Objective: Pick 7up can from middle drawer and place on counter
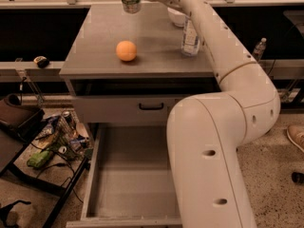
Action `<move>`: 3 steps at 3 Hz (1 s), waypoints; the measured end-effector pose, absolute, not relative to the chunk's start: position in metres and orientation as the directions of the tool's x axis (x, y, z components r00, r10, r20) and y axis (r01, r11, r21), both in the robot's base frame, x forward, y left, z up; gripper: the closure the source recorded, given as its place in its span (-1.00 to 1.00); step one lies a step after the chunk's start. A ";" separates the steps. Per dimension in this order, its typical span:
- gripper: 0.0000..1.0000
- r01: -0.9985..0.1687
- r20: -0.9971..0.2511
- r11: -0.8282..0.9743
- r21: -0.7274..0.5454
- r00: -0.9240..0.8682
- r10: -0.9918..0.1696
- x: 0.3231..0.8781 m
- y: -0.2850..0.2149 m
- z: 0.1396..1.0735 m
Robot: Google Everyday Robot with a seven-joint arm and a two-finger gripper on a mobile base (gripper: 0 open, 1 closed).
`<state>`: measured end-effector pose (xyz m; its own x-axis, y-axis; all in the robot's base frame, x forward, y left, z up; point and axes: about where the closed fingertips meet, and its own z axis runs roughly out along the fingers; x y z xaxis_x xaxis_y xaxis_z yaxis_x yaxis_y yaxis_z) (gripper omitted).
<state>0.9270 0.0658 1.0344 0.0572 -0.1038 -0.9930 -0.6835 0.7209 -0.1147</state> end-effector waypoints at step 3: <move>1.00 -0.692 -0.987 0.703 0.163 -0.128 0.102 0.906 0.145 1.022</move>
Offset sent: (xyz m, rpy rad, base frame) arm -0.0551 0.0814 0.0038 0.2906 0.2056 0.0114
